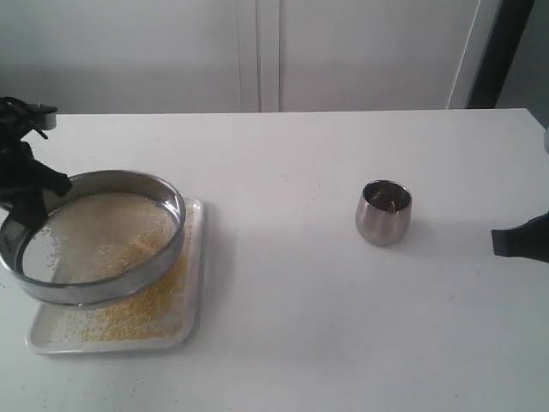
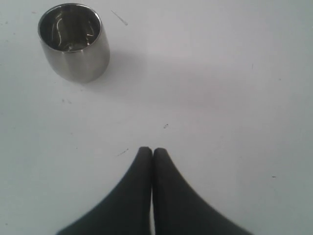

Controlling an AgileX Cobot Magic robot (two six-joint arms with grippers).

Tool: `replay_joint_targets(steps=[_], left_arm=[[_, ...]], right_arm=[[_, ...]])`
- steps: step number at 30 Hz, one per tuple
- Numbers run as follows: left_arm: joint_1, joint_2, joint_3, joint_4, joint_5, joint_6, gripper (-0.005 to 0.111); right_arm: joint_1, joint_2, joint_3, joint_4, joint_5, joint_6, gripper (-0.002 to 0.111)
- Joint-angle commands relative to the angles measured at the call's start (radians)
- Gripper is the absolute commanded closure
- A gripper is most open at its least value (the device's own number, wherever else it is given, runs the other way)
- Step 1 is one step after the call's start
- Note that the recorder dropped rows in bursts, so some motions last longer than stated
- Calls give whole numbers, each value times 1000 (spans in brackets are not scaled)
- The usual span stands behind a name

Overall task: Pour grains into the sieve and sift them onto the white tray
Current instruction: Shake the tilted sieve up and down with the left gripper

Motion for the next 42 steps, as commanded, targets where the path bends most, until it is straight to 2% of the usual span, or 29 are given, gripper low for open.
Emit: replay_joint_targets(steps=[1,2,3,4,5,6,7,8,9,10,12,14,15,18,20,22,24,26,27,29,31,32,33,36,37,38,39,41,42], left_arm=[[32,50,-173,-40,130,-47,107],[32,46,-157,-63,188,-12,107],[16,-5,-61,-133,137,44,107],[2,-63,23,-135,-53,41,107],[0,-71,39,-133,-152,39,107],[18,-44,-8,-123,-196,11,107],[33,-18,-51,-122,-146,-7,107],[41,5,-95,-122,-12,-9,107],[41,-1,-75,-133,39,19,107],[17,-44,4,-142,26,52,107],[6,-90,76,-127,-116,52,107],[12,-80,64,-119,-232,40,107],[25,-53,14,-110,-225,5,107],[46,30,-119,-101,44,-17,107],[41,21,-94,-99,121,3,107],[21,-38,9,-99,32,24,107],[21,-81,90,-96,-154,24,107],[29,-58,48,-88,-245,13,107],[38,-29,-2,-88,-190,-1,107],[46,46,-115,-86,23,-17,107],[35,58,-117,-92,150,6,107],[21,33,-77,-100,151,26,107],[10,3,-32,-108,114,30,107],[-16,-92,82,-114,-169,25,107],[-19,-88,64,-106,-250,22,107],[-8,-59,6,-90,-265,-16,107],[9,-22,-57,-84,-203,-56,107],[27,63,-195,-84,32,-90,107],[28,79,-211,-84,101,-76,107]], right_arm=[[2,-7,5,-2,-11,3,108],[2,-7,5,-2,-11,3,108],[2,-7,5,-2,-11,3,108],[2,-7,5,-2,-11,3,108],[2,-7,5,-2,-11,3,108],[2,-7,5,-2,-11,3,108],[2,-7,5,-2,-11,3,108],[2,-7,5,-2,-11,3,108],[2,-7,5,-2,-11,3,108],[2,-7,5,-2,-11,3,108],[2,-7,5,-2,-11,3,108],[2,-7,5,-2,-11,3,108],[2,-7,5,-2,-11,3,108],[2,-7,5,-2,-11,3,108],[2,-7,5,-2,-11,3,108],[2,-7,5,-2,-11,3,108],[2,-7,5,-2,-11,3,108],[2,-7,5,-2,-11,3,108],[2,-7,5,-2,-11,3,108],[2,-7,5,-2,-11,3,108],[2,-7,5,-2,-11,3,108],[2,-7,5,-2,-11,3,108],[2,-7,5,-2,-11,3,108],[2,-7,5,-2,-11,3,108],[2,-7,5,-2,-11,3,108],[2,-7,5,-2,-11,3,108],[2,-7,5,-2,-11,3,108],[2,-7,5,-2,-11,3,108],[2,-7,5,-2,-11,3,108]])
